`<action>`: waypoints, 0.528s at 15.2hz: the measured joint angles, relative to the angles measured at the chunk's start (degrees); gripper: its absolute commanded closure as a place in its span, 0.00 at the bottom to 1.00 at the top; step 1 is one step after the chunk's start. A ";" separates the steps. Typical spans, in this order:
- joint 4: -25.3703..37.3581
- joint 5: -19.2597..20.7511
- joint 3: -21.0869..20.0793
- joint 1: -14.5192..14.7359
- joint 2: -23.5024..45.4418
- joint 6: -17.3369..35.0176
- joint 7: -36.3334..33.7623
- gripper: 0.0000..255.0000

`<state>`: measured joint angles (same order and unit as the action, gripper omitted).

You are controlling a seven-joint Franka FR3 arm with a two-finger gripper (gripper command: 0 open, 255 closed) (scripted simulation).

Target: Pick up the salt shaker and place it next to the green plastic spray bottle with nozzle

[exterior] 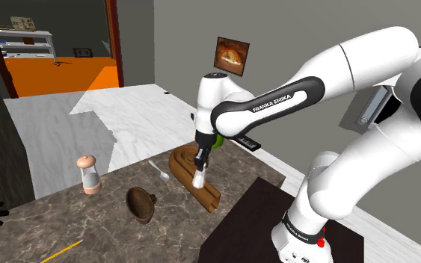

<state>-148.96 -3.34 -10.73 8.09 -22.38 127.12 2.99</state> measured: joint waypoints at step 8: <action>4.21 -0.04 0.52 0.03 -2.80 -6.99 0.32 1.00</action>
<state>-144.75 -3.38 -10.22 8.12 -25.18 120.13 3.30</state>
